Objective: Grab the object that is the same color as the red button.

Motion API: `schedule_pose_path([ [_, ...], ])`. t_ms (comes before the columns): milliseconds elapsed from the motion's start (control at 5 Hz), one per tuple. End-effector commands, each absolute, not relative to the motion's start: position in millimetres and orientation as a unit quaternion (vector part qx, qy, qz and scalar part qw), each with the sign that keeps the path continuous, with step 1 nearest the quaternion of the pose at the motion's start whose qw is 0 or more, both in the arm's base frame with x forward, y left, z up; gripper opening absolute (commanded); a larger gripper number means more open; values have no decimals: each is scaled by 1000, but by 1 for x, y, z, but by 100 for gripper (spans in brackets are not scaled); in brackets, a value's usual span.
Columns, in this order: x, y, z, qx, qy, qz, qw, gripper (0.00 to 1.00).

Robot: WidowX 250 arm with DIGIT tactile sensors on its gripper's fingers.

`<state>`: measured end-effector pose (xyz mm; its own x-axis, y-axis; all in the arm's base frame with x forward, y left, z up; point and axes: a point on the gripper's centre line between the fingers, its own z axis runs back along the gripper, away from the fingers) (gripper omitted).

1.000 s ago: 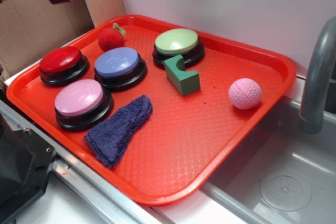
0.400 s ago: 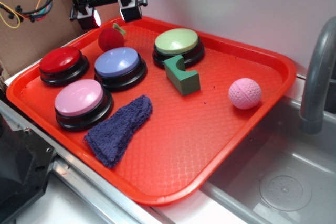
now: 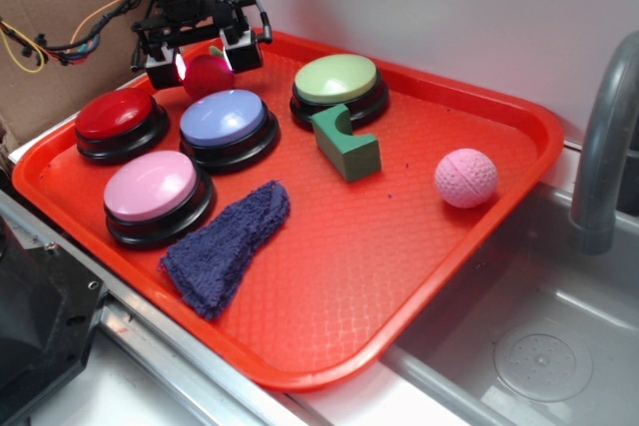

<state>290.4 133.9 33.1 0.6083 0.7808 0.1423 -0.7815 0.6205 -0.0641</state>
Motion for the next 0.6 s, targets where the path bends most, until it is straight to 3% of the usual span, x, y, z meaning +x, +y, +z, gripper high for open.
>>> schedule_pose_path([
  [0,292,143,46,-4,-104,429,898,0],
  [200,294,141,62,5,-99,398,912,0],
  [400,298,129,98,11,-100,359,928,0],
])
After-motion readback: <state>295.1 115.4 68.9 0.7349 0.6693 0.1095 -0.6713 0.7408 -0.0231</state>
